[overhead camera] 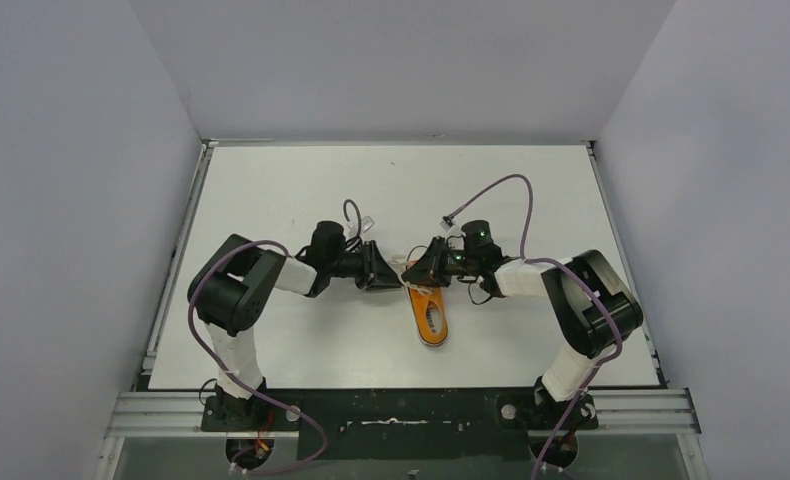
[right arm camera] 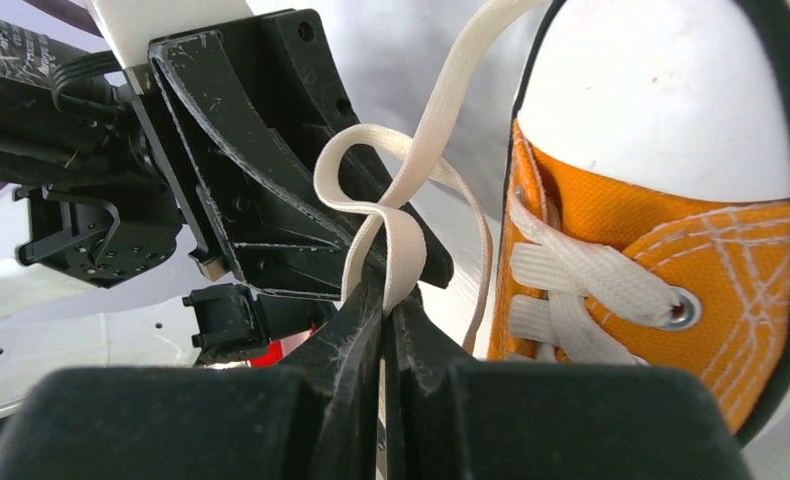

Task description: Tie the shoes

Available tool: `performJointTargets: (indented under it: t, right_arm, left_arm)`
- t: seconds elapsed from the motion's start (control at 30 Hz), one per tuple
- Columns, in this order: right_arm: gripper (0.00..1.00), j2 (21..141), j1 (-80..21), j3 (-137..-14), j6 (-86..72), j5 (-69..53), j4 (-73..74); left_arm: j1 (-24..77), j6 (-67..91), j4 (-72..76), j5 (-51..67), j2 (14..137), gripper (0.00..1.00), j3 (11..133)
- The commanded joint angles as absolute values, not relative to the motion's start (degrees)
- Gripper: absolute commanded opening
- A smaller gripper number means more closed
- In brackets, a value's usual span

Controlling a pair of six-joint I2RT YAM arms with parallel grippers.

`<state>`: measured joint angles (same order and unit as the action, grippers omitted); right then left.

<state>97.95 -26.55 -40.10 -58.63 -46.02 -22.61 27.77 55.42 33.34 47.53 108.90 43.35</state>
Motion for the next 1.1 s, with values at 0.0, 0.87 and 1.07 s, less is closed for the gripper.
performJointTargets:
  t: [0.0,0.87,1.07]
  right_arm:
    - [0.0,96.4,-26.2,-41.6,-57.5,-43.3,-22.6]
    - [0.0,96.2,-27.0,-43.4,-63.5,-37.7,-19.9]
    - [0.0,94.5,-28.2,-44.7,-64.1,-33.5,-16.3]
  left_arm:
    - [27.6,59.3,44.3,49.3,107.9,0.21,42.8]
    - [31.5,63.0,54.9,48.7,106.2,0.29,41.8]
    - [32.3,64.7,57.6,47.2,106.0,0.32,41.9]
